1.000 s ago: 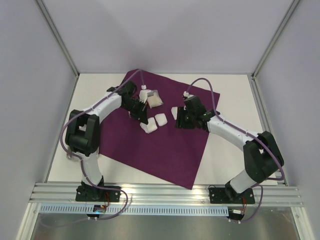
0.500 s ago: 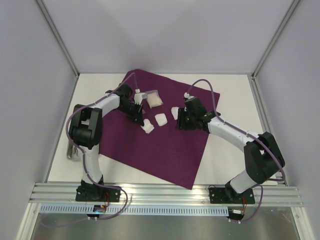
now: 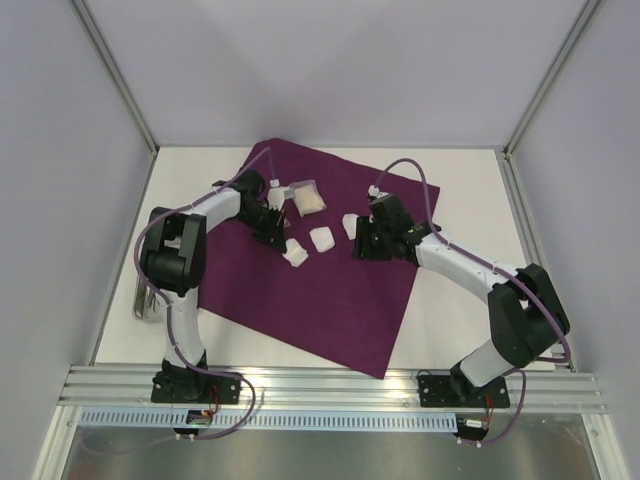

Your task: Prepare the surgical pack

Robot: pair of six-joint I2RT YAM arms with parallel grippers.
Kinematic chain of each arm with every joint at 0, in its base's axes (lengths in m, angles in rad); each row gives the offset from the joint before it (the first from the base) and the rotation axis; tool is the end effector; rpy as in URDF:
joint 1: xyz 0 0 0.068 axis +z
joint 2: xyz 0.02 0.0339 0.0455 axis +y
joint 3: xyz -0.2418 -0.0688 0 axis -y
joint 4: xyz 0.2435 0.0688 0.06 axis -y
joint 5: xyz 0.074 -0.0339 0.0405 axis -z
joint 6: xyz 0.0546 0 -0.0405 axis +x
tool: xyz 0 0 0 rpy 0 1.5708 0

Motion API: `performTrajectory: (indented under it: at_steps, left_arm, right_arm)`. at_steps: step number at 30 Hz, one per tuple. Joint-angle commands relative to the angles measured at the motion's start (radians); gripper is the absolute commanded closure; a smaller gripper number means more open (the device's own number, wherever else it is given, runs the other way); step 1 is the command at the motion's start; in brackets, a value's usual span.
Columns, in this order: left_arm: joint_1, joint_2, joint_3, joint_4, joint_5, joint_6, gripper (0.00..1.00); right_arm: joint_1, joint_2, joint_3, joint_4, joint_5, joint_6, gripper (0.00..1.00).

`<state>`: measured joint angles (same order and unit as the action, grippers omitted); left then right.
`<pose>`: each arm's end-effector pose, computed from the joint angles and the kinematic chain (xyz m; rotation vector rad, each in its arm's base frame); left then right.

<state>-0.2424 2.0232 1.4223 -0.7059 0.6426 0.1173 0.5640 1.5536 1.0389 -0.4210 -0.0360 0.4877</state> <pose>0.3719 -0.1257 0.1292 0.6164 2.7056 -0.9439 0.2809 0.1800 0.1841 -0.1133 2.5685 0.4642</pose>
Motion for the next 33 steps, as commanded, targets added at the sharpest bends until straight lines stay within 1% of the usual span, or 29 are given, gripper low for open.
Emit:
performTrajectory:
  at_steps: [1,2,3,4,7,9,11,12,15,16,19,20,23,25,27,28,31,33]
  left_arm:
    - [-0.005,0.046,0.052,0.000,-0.057,0.002,1.00]
    - [-0.005,0.051,0.058,-0.003,-0.063,0.005,1.00]
    - [-0.005,0.055,0.061,-0.007,-0.064,0.005,0.96]
    - [-0.005,0.051,0.061,-0.007,-0.063,0.008,0.87]
    - [-0.005,0.025,0.044,-0.006,-0.072,0.019,0.76]
    - [-0.005,0.000,0.029,0.000,-0.083,0.027,0.73]
    - [-0.005,-0.017,0.024,0.005,-0.090,0.034,0.69]
    - [-0.005,-0.020,0.024,0.003,-0.089,0.036,0.65]
    - [-0.005,-0.024,0.026,0.002,-0.092,0.035,0.61]
    - [-0.005,-0.027,0.026,0.003,-0.096,0.033,0.60]
    - [-0.005,-0.041,0.020,0.006,-0.101,0.028,0.59]
    - [-0.005,-0.049,0.015,0.009,-0.101,0.030,0.58]
    - [-0.005,-0.060,0.012,0.016,-0.113,0.028,0.58]
    - [-0.005,-0.057,0.010,0.020,-0.119,0.028,0.58]
    - [-0.005,-0.046,0.013,0.022,-0.124,0.028,0.58]
    - [-0.005,-0.041,0.015,0.022,-0.120,0.028,0.58]
    - [-0.006,-0.023,0.015,0.020,-0.112,0.030,0.58]
    - [-0.006,-0.018,0.009,0.019,-0.112,0.033,0.58]
  right_arm:
    - [-0.001,-0.024,0.009,0.007,-0.025,0.014,0.55]
    - [-0.001,-0.017,0.012,0.010,-0.037,0.020,0.55]
    - [-0.001,-0.012,0.012,0.022,-0.063,0.026,0.55]
    - [-0.001,-0.009,0.007,0.033,-0.079,0.040,0.54]
    - [0.002,0.006,-0.003,0.102,-0.133,0.077,0.50]
    - [0.005,0.043,0.012,0.163,-0.186,0.094,0.46]
    - [0.019,0.106,0.071,0.188,-0.215,0.097,0.44]
    - [0.023,0.131,0.099,0.201,-0.225,0.094,0.43]
    - [0.036,0.244,0.213,0.232,-0.289,0.081,0.41]
    - [0.037,0.302,0.245,0.238,-0.301,0.081,0.41]
    - [0.037,0.409,0.343,0.243,-0.337,0.069,0.41]
    - [0.037,0.433,0.383,0.243,-0.344,0.069,0.42]
    - [0.037,0.508,0.426,0.258,-0.372,0.077,0.43]
    - [0.037,0.546,0.475,0.240,-0.369,0.075,0.44]
    - [0.036,0.595,0.498,0.225,-0.383,0.074,0.47]
    - [0.037,0.626,0.516,0.226,-0.398,0.074,0.50]
    - [0.042,0.667,0.536,0.215,-0.444,0.075,0.55]
    - [0.045,0.672,0.524,0.215,-0.462,0.072,0.56]
